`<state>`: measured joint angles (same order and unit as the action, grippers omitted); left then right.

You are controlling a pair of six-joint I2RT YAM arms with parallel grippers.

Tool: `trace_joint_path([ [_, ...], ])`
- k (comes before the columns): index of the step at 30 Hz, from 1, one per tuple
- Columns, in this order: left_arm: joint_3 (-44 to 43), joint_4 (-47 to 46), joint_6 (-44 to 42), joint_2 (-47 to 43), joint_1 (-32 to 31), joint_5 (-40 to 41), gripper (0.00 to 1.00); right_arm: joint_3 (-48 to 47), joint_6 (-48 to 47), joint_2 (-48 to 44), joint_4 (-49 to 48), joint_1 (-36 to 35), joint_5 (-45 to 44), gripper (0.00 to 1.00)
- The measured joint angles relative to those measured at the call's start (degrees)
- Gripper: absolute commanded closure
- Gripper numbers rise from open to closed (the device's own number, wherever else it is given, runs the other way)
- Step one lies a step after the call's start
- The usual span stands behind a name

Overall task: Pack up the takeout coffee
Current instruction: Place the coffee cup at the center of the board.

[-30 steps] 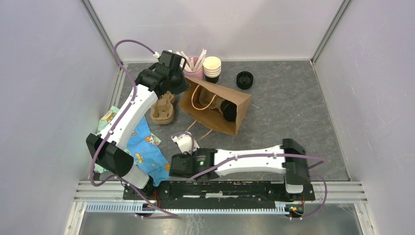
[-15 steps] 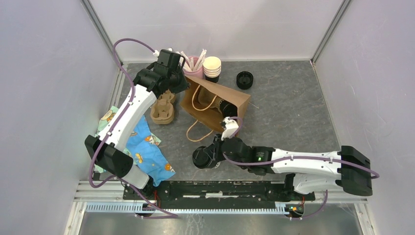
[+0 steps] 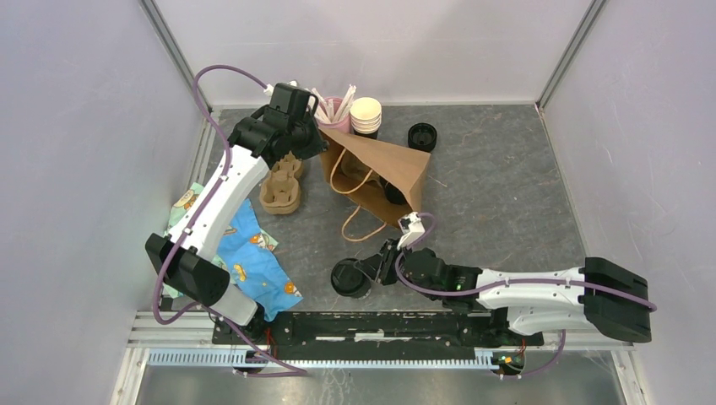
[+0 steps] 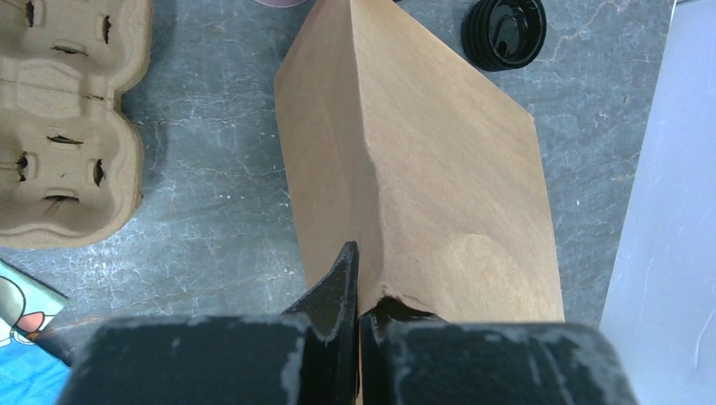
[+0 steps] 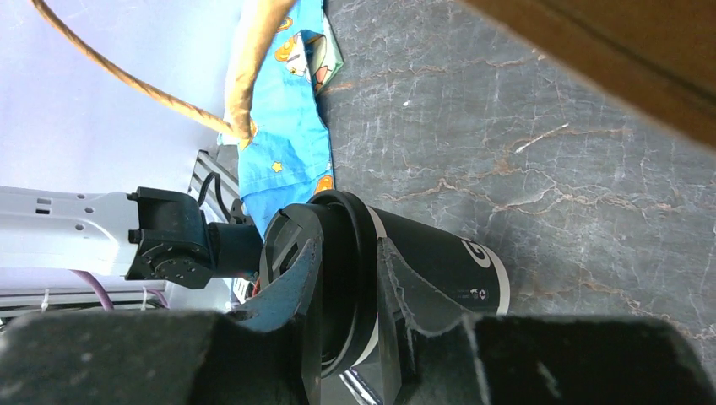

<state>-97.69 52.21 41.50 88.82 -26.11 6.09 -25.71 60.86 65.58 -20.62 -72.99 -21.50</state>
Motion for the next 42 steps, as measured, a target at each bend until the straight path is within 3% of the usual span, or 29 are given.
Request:
trace_joint_path([
  [4,0.0,0.0,0.0,0.0,0.0,-0.5,0.98,1.2,0.0,-0.2,-0.8,0.0,0.1,0.72],
  [14,0.0,0.0,0.0,-0.1,0.0,-2.2,0.98,2.0,-1.5,-3.8,2.3,0.0,0.9,0.25],
  [19,0.9,-0.6,0.0,-1.0,0.0,-4.5,0.98,0.0,-5.8,-7.7,11.9,0.0,2.4,0.18],
  [23,3.2,-2.0,0.0,-2.6,0.0,-7.1,0.98,-8.1,-13.2,-10.9,29.0,0.0,4.5,0.04],
  [33,13.6,-11.0,0.0,-8.1,0.0,-13.6,0.98,-19.7,-27.6,-24.9,57.4,0.0,11.9,0.02],
  [39,18.3,-17.6,0.1,-10.2,0.0,-15.9,0.98,-27.5,-30.2,-23.8,70.9,0.0,11.1,0.02],
  [42,21.2,-21.4,0.1,-11.5,0.1,-17.2,0.98,-37.1,-30.9,-20.5,75.9,0.0,9.4,0.02],
])
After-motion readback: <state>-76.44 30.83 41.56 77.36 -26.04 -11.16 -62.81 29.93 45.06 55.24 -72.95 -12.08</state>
